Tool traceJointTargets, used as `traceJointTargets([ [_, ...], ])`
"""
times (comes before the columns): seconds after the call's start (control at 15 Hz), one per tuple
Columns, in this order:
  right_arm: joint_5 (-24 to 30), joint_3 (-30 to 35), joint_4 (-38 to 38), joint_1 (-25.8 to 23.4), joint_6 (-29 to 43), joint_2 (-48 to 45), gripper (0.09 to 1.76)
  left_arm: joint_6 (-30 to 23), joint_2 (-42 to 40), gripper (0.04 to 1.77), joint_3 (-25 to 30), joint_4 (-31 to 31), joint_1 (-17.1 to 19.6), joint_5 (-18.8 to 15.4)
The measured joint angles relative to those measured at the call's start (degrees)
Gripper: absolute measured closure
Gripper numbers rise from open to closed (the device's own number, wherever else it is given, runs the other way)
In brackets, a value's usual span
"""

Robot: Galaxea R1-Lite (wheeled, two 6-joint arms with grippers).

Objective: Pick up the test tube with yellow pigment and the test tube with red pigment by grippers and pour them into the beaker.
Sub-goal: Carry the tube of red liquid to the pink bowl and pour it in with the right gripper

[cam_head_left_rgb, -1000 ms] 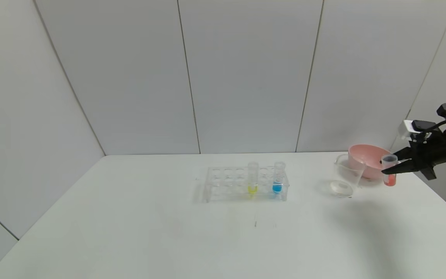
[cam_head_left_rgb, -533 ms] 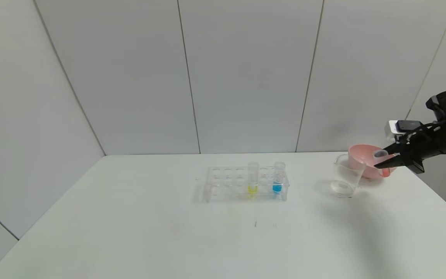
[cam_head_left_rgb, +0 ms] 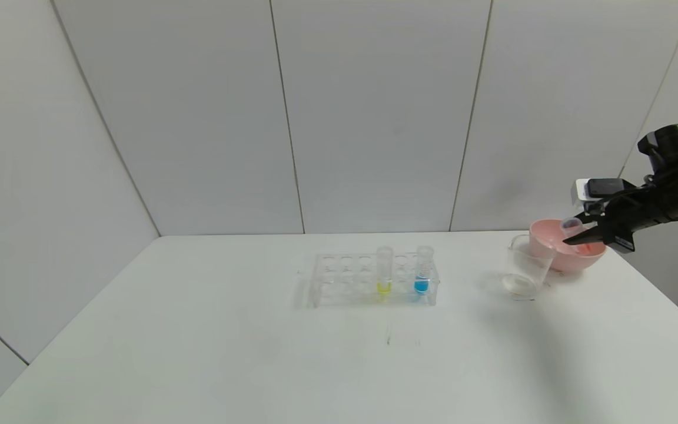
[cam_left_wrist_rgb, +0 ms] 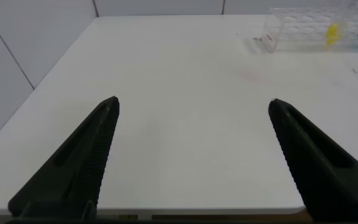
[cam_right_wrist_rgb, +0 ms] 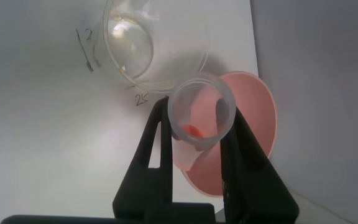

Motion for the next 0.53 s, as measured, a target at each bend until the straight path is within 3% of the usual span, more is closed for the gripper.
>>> traceJointTargets([
  [0.53,-4.3,0.0,-2.8,2.1,-0.2,0.1,1.35,0.0,0.0,0.09,0.0,0.0,0.0,0.0],
])
